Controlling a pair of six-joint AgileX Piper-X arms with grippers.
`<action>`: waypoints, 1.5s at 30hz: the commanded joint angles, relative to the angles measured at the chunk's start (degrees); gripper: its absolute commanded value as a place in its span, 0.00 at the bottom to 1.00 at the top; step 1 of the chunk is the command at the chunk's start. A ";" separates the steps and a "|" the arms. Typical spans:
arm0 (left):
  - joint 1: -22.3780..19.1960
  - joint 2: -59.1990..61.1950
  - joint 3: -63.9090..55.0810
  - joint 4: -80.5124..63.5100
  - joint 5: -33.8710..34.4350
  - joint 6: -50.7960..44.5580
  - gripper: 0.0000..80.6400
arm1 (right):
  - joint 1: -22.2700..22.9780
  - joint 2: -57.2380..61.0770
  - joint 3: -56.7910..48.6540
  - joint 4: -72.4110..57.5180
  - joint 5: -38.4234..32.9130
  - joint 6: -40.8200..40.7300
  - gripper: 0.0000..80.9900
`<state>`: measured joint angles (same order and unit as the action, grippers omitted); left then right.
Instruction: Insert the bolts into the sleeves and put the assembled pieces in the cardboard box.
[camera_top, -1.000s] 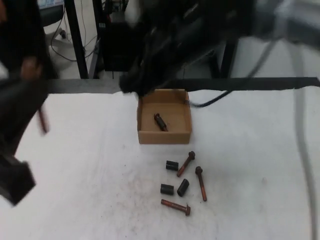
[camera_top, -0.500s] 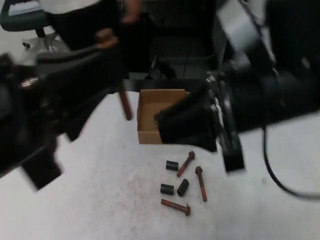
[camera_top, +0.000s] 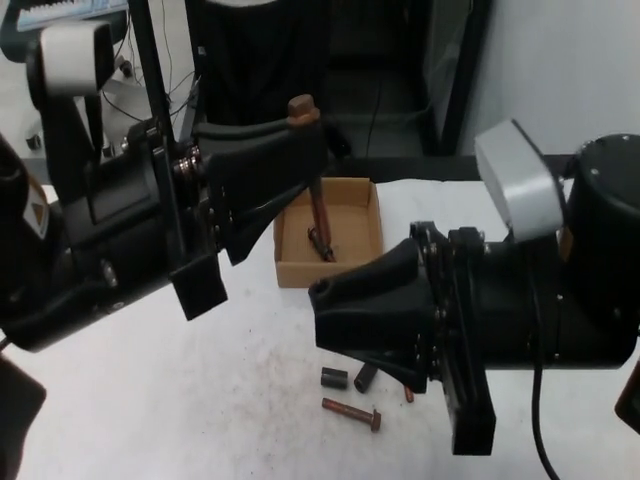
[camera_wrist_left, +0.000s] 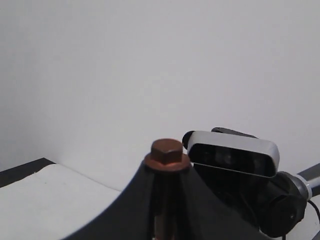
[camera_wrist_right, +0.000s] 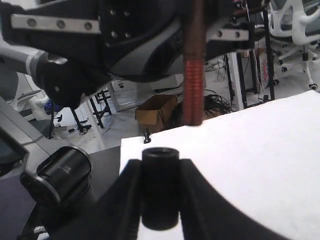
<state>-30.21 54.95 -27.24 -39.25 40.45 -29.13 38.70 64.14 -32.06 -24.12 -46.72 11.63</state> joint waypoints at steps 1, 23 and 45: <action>-0.05 -0.18 -0.01 -1.32 0.74 1.05 0.00 | 0.11 -0.04 -0.15 -4.62 -0.17 0.63 0.01; -0.05 -0.18 -0.01 -4.11 0.35 1.18 0.00 | -0.01 0.25 -0.04 -0.71 0.09 0.21 0.01; -0.05 -0.18 -0.01 -3.35 4.74 -0.08 0.00 | 0.00 0.24 -0.17 -7.87 1.83 3.03 0.01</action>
<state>-30.21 54.95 -27.08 -42.19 43.94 -29.13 38.70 64.26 -31.92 -29.56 -44.97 14.01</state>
